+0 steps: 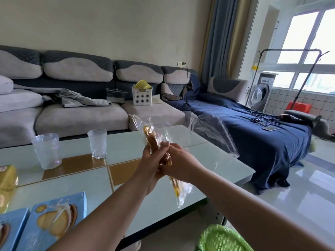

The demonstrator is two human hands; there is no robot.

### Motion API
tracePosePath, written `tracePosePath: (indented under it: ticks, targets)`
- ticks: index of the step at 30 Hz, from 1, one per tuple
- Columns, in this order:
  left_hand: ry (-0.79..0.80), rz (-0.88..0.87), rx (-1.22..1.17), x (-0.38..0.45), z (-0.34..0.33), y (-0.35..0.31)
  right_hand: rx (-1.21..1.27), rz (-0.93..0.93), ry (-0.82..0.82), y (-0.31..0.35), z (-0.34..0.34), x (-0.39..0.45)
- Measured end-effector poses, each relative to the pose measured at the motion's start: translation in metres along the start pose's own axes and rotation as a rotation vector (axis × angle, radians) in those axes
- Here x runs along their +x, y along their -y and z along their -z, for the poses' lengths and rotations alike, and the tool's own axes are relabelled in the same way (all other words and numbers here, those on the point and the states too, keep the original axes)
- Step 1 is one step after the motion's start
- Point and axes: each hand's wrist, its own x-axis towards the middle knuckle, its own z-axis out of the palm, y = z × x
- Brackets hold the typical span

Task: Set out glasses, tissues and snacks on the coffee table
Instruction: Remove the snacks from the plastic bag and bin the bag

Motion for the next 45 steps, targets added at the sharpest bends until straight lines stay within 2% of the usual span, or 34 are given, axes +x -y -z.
tracePosePath:
  ticks: [2, 3, 6, 9, 13, 15, 17, 21, 25, 32, 39, 42, 45]
  targets:
    - [-0.084, 0.001, -0.019, 0.001, 0.004, -0.002, 0.075, -0.003, 0.038, -0.005, 0.006, 0.001]
    - [-0.112, 0.003, -0.017, 0.001, 0.008, -0.004, 0.201, -0.012, 0.032, -0.009, 0.01, 0.001]
    - [-0.151, -0.008, 0.052, -0.001, 0.02, -0.008, 0.615, -0.105, -0.155, -0.025, 0.019, 0.003]
    - [-0.153, -0.036, 0.118, -0.002, 0.031, -0.016, 0.563, -0.294, -0.377, -0.046, 0.026, 0.009]
    - [-0.139, -0.098, 0.215, 0.001, 0.045, -0.034, 0.41, -0.422, -0.337, -0.07, 0.031, 0.013]
    - [-0.142, -0.125, 0.3, 0.007, 0.055, -0.048, 0.429, -0.431, -0.328, -0.082, 0.033, 0.013]
    - [-0.125, -0.114, 0.379, 0.013, 0.064, -0.065, 0.56, -0.461, -0.362, -0.093, 0.033, 0.013]
    - [-0.148, -0.071, 0.532, 0.023, 0.079, -0.102, 1.043, -0.573, -0.438, -0.106, 0.034, 0.011]
    - [-0.156, -0.016, 0.645, 0.032, 0.089, -0.137, 1.242, -0.643, -0.489, -0.116, 0.028, 0.011]
    - [-0.144, -0.046, 0.899, 0.047, 0.062, -0.181, 1.47, -0.815, -0.392, -0.129, -0.005, 0.016]
    - [-0.175, -0.047, 1.059, 0.064, 0.015, -0.202, 1.645, -0.858, -0.316, -0.137, -0.038, 0.027]
    - [-0.217, -0.088, 1.23, 0.071, 0.001, -0.199, 1.694, -0.853, -0.225, -0.144, -0.047, 0.03]
    - [-0.224, -0.098, 1.286, 0.079, -0.008, -0.196, 1.808, -0.833, -0.141, -0.152, -0.058, 0.033]
